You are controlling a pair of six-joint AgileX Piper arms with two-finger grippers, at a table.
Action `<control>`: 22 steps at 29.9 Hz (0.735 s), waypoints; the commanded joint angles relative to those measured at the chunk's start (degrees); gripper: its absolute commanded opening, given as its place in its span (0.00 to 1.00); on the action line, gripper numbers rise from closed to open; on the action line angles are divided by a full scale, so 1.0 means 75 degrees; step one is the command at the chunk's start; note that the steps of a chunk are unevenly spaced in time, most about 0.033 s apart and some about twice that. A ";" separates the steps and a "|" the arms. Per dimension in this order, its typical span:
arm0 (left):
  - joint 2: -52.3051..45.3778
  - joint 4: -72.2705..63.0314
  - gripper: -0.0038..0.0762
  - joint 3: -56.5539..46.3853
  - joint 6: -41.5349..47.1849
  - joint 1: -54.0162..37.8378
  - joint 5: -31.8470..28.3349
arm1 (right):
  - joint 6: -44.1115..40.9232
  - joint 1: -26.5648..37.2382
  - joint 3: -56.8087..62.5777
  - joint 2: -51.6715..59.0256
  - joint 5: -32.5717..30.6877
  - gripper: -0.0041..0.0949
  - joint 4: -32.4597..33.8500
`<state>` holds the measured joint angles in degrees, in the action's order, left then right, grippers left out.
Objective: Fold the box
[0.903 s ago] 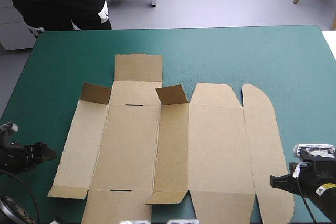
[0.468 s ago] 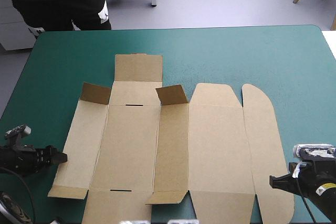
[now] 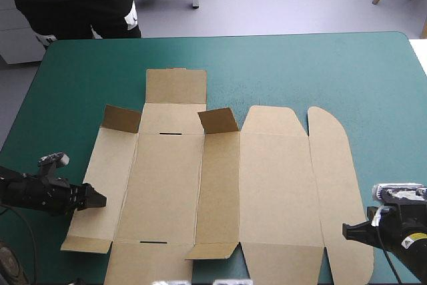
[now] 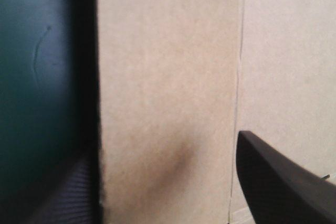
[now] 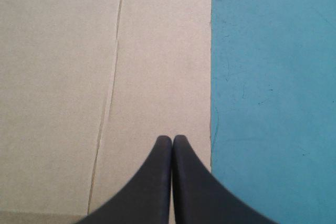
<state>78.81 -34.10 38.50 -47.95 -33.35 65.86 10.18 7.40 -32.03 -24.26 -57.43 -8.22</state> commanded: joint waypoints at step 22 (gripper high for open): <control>-0.0122 -0.0896 0.68 -0.0202 0.0337 0.0542 0.0625 | 0.0094 -0.0268 -0.0176 -0.0052 0.0402 0.02 -0.0127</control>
<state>78.77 -37.92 36.49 -45.69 -29.88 67.46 10.22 5.50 -32.03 -24.26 -57.43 -8.58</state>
